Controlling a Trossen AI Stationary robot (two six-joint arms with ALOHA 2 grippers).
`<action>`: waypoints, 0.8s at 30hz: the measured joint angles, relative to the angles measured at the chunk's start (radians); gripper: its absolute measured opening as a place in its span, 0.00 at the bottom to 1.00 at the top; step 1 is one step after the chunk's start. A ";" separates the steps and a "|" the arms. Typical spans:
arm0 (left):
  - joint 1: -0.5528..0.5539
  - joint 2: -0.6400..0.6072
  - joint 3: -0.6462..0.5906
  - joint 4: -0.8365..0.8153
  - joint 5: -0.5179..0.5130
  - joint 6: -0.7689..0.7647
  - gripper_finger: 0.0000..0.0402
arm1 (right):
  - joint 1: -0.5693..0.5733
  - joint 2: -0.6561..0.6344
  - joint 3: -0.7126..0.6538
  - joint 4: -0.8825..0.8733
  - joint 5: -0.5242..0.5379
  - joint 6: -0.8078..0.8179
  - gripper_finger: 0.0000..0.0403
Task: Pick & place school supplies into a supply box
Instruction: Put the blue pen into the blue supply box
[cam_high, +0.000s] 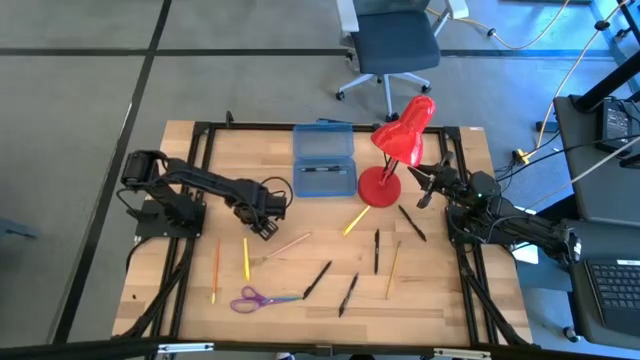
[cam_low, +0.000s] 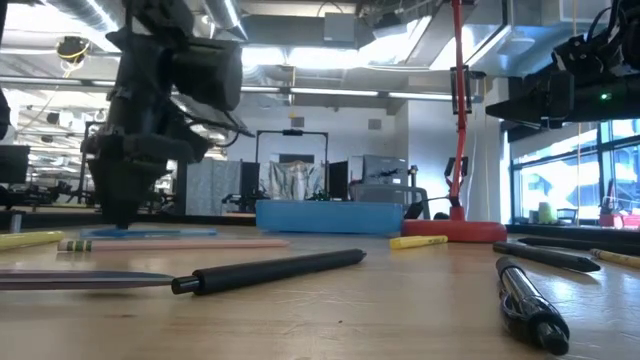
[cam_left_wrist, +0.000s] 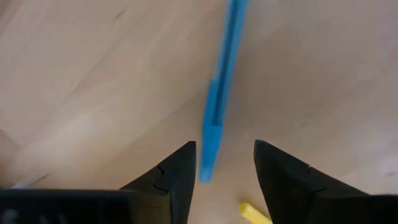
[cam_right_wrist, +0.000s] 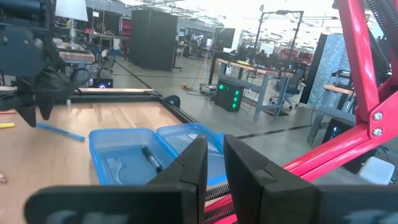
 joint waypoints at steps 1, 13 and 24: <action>0.000 0.000 -0.009 0.001 0.000 -0.007 0.37 | 0.000 0.000 0.000 0.000 0.000 0.000 0.15; 0.000 -0.004 -0.066 0.067 0.007 0.020 0.26 | 0.000 0.000 0.000 0.000 0.000 0.000 0.15; 0.001 -0.003 -0.071 0.076 0.011 0.063 0.04 | 0.000 0.000 0.000 0.000 0.000 0.000 0.15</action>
